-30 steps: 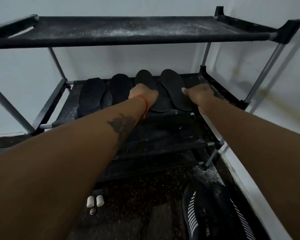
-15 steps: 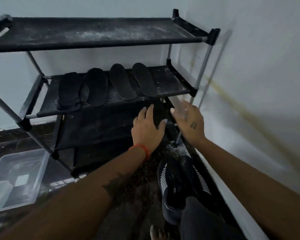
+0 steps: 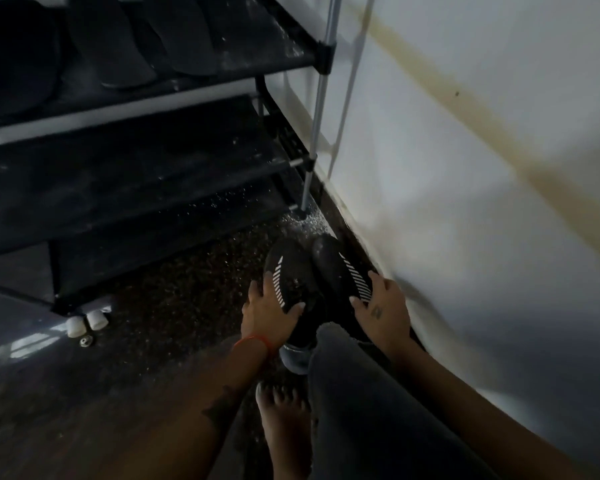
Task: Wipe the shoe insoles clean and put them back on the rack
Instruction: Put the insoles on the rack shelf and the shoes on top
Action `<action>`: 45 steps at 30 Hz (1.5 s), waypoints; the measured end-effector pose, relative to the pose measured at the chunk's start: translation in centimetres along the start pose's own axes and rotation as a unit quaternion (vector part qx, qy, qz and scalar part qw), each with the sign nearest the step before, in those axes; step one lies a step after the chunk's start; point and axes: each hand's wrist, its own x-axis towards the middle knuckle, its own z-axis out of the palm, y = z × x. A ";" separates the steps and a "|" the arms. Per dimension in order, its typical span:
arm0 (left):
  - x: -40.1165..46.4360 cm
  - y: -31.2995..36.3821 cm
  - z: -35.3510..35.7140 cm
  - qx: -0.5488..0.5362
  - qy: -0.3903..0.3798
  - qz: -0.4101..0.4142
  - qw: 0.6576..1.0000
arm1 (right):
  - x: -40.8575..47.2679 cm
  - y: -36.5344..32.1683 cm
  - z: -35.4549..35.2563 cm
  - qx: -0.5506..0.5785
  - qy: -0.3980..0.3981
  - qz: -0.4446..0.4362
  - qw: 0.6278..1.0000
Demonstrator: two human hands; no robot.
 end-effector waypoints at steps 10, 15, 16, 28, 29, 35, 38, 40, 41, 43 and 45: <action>1.0 -2.1 4.4 -0.091 -0.125 -0.103 0.983 | -0.3 3.4 2.1 -0.031 -0.063 0.081 0.994; 1.5 -1.7 2.9 -0.105 -0.094 -0.103 0.985 | -0.7 2.6 1.1 0.088 -0.036 0.112 0.989; 1.6 -1.5 2.4 -0.105 -0.092 -0.099 0.985 | -0.7 2.2 0.7 0.107 -0.039 0.131 0.985; -3.4 2.6 -7.1 -0.209 -0.129 -0.152 0.957 | -2.3 -5.9 -7.1 0.117 -0.119 0.140 0.976; -4.0 3.0 -8.3 -0.209 -0.132 -0.151 0.957 | -2.6 -6.7 -7.9 0.110 -0.123 0.133 0.977; -7.4 4.8 -15.2 -0.188 -0.149 -0.127 0.962 | -5.2 -12.5 -13.9 0.158 -0.101 0.070 0.980; -10.0 6.2 -18.7 -0.180 -0.142 -0.130 0.965 | -6.5 -15.1 -17.1 0.152 -0.099 0.053 0.982; -12.8 8.2 -21.1 -0.185 -0.100 -0.097 0.973 | -7.8 -17.1 -19.7 0.138 -0.097 0.036 0.985; -14.2 9.1 -22.2 -0.191 -0.089 -0.081 0.974 | -8.7 -18.0 -21.1 0.134 -0.089 0.023 0.987; -16.8 10.5 -24.5 -0.208 -0.083 -0.077 0.972 | -10.5 -19.9 -23.8 0.126 -0.075 -0.002 0.989; -19.0 11.6 -26.8 -0.210 -0.087 -0.076 0.971 | -12.0 -21.4 -26.4 0.116 -0.071 -0.026 0.990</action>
